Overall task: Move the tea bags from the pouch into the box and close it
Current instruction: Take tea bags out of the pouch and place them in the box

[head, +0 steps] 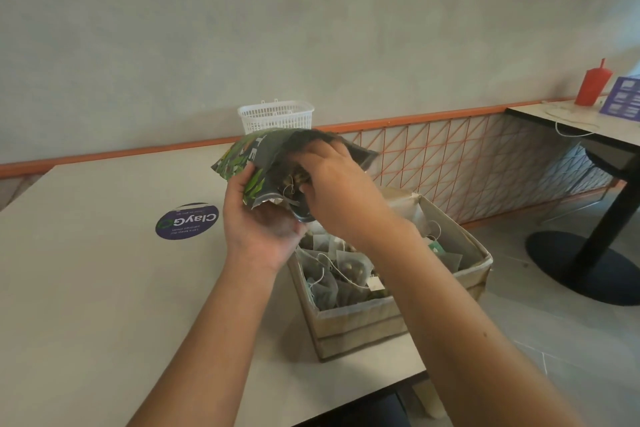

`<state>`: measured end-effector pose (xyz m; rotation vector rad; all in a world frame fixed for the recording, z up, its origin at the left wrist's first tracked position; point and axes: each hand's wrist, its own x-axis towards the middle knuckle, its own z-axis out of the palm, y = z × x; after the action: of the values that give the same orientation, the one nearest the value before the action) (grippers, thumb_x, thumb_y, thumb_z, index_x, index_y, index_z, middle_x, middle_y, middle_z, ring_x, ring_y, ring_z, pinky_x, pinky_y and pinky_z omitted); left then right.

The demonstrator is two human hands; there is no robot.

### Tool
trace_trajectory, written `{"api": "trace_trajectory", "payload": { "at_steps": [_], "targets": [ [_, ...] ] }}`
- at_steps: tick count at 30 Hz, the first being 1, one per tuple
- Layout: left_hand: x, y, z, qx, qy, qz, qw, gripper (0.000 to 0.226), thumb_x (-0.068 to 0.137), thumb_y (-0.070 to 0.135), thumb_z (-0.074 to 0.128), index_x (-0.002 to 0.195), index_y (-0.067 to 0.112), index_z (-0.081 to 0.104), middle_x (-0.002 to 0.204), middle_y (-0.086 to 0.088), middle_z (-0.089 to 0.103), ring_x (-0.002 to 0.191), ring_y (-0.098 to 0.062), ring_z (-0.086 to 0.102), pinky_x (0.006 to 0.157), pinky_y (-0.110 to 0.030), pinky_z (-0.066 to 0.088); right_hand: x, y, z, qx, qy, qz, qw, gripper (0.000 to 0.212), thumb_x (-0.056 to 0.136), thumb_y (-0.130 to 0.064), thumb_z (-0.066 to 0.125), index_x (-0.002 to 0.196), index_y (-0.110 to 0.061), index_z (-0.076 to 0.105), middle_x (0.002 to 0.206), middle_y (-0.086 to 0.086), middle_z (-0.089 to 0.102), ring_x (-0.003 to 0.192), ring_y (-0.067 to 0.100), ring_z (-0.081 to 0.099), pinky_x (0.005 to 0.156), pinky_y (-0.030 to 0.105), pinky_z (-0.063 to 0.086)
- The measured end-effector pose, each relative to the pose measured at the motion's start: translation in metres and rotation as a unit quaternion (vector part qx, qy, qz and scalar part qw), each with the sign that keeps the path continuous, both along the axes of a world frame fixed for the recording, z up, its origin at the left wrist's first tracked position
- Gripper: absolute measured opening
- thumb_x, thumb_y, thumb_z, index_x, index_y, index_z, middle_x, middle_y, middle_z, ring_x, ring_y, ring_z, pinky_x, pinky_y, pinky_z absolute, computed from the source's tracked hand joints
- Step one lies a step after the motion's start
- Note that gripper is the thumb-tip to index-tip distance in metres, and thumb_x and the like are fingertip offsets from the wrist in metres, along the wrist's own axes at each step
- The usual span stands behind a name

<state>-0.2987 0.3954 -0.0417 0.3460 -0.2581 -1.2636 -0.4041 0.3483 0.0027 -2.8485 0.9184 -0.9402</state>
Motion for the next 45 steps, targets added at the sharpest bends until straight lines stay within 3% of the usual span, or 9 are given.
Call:
{"api": "trace_trajectory", "payload": {
  "at_steps": [4,8,14,17,20,26,38,40,45],
  "targets": [
    [0.000,0.001,0.002,0.007,-0.025,0.000,1.000,0.035,0.091,0.043,0.054,0.089,0.017,0.077,0.106,-0.003,0.072,0.103,-0.023,0.064,0.102,-0.038,0.041,0.011,-0.004,0.004,-0.009,0.089,-0.003,0.996,0.063,0.087,-0.010,0.057,0.145,-0.027,0.039,0.144,-0.002,0.045,0.133,0.025,0.033,0.107,0.038,0.035],
    [0.003,0.001,0.004,-0.001,-0.032,-0.008,0.999,0.035,0.091,0.044,0.052,0.111,0.020,0.069,0.119,-0.004,0.068,0.110,-0.024,0.062,0.106,-0.038,0.039,0.013,-0.010,0.001,-0.025,0.097,-0.019,0.995,0.041,0.092,-0.019,0.056,0.132,-0.029,0.056,0.138,-0.004,0.050,0.128,0.023,0.037,0.102,0.034,0.036],
    [0.006,0.000,0.004,-0.005,-0.037,0.003,0.999,0.031,0.083,0.040,0.058,0.091,0.016,0.077,0.102,-0.005,0.072,0.091,-0.024,0.070,0.087,-0.035,0.052,-0.002,-0.007,-0.002,-0.006,-0.036,0.032,0.999,0.010,0.088,-0.021,0.060,0.096,-0.015,0.060,0.109,-0.002,0.061,0.105,0.020,0.051,0.081,0.033,0.048],
    [0.007,-0.003,0.005,-0.005,-0.029,0.004,1.000,0.032,0.084,0.041,0.059,0.105,0.019,0.069,0.109,-0.006,0.070,0.102,-0.026,0.067,0.090,-0.036,0.053,-0.014,-0.007,-0.003,0.041,-0.136,0.062,0.988,0.011,0.085,-0.014,0.066,0.089,-0.015,0.057,0.097,-0.004,0.063,0.090,0.015,0.059,0.073,0.035,0.054],
    [0.007,-0.006,0.005,-0.009,-0.019,0.000,1.000,0.035,0.078,0.039,0.063,0.106,0.019,0.069,0.115,-0.007,0.068,0.114,-0.028,0.062,0.090,-0.039,0.055,-0.032,-0.006,-0.001,0.115,-0.240,0.071,0.961,0.012,0.083,-0.010,0.069,0.086,-0.016,0.059,0.082,-0.011,0.061,0.075,-0.003,0.057,0.066,0.017,0.049],
    [0.004,-0.008,0.004,-0.016,-0.015,-0.014,1.000,0.028,0.078,0.038,0.064,0.084,0.016,0.080,0.116,-0.006,0.070,0.117,-0.028,0.063,0.098,-0.041,0.050,-0.070,-0.006,0.002,0.214,-0.366,0.057,0.904,0.024,0.083,-0.015,0.073,0.096,-0.020,0.053,0.085,-0.008,0.062,0.074,0.006,0.059,0.063,0.015,0.049],
    [-0.003,-0.012,0.001,-0.025,-0.031,-0.030,0.999,0.038,0.091,0.044,0.054,0.094,0.017,0.081,0.123,-0.008,0.069,0.122,-0.031,0.061,0.097,-0.050,0.052,-0.077,-0.033,-0.044,0.325,-0.196,-0.065,0.923,0.018,0.086,-0.019,0.069,0.105,-0.020,0.069,0.096,-0.005,0.068,0.074,0.004,0.062,0.052,0.005,0.044],
    [-0.002,-0.011,0.000,-0.030,-0.032,-0.031,0.999,0.036,0.088,0.043,0.056,0.094,0.017,0.081,0.121,-0.008,0.070,0.117,-0.032,0.064,0.092,-0.049,0.055,-0.074,-0.033,-0.046,0.310,-0.149,-0.058,0.937,0.028,0.089,-0.024,0.067,0.116,-0.022,0.067,0.108,-0.007,0.067,0.080,-0.001,0.060,0.063,0.006,0.047],
    [-0.003,-0.008,0.004,-0.024,-0.034,-0.023,0.999,0.034,0.081,0.041,0.060,0.084,0.015,0.082,0.109,-0.008,0.073,0.109,-0.032,0.066,0.094,-0.049,0.053,-0.074,-0.033,-0.053,0.286,-0.021,-0.066,0.956,0.050,0.091,-0.028,0.062,0.138,-0.035,0.047,0.125,-0.007,0.060,0.112,0.018,0.055,0.101,0.042,0.046]
  ]
}}
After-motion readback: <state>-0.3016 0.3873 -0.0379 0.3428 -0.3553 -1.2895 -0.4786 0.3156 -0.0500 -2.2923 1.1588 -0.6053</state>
